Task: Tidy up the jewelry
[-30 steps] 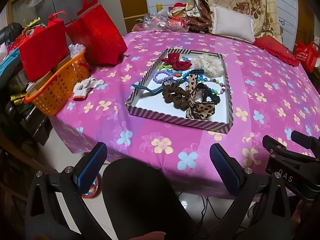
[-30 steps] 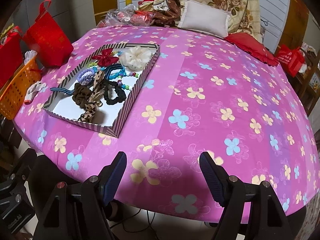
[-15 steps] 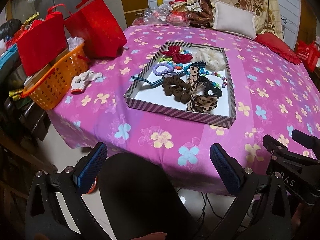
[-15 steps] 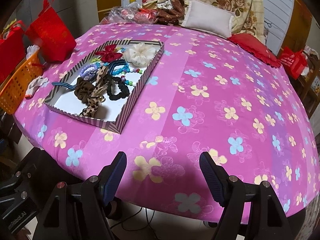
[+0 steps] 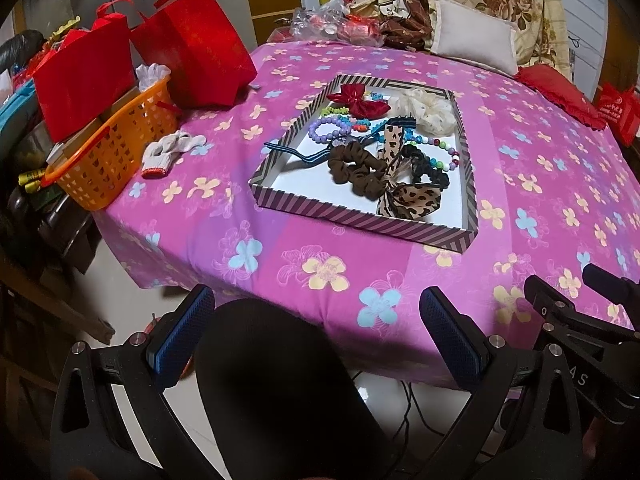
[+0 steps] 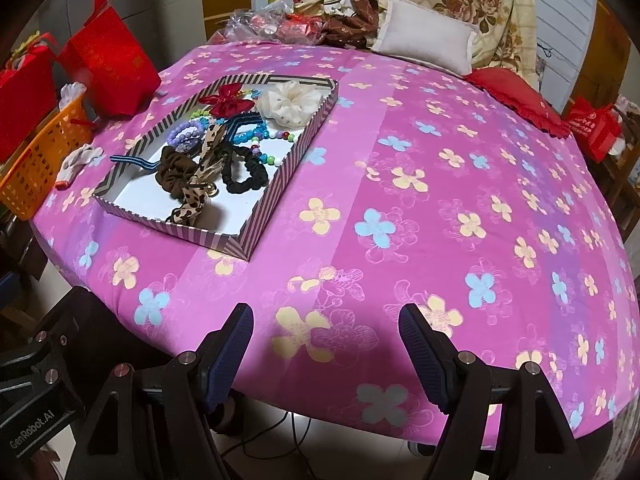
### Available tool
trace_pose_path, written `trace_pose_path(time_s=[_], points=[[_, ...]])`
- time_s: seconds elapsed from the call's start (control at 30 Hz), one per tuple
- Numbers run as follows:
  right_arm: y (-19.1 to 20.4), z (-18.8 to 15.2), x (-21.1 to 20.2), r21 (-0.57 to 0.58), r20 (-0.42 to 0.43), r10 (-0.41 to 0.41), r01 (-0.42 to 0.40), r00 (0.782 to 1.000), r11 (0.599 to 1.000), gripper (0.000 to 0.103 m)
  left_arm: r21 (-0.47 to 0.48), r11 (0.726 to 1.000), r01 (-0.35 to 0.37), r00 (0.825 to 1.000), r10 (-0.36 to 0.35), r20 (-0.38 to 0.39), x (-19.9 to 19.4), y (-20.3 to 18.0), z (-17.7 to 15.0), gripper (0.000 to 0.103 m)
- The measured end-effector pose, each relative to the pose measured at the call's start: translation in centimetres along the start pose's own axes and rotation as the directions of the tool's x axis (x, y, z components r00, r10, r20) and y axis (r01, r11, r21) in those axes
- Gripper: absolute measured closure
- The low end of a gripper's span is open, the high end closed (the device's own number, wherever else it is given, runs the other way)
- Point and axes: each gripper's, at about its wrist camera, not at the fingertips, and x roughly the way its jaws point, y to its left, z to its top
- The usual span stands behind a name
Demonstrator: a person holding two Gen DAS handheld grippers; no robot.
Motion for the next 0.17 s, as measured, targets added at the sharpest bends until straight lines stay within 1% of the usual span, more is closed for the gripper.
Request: trace_pose_path(time_s=[0.17], points=[[-0.25, -0.13, 0.13, 0.001, -0.006, 0.015, -0.015, 1.000, 1.000, 0.030, -0.010, 1.000, -0.009, 1.000, 0.009, -0.011, 0.11, 0.04, 0.00, 0.000]])
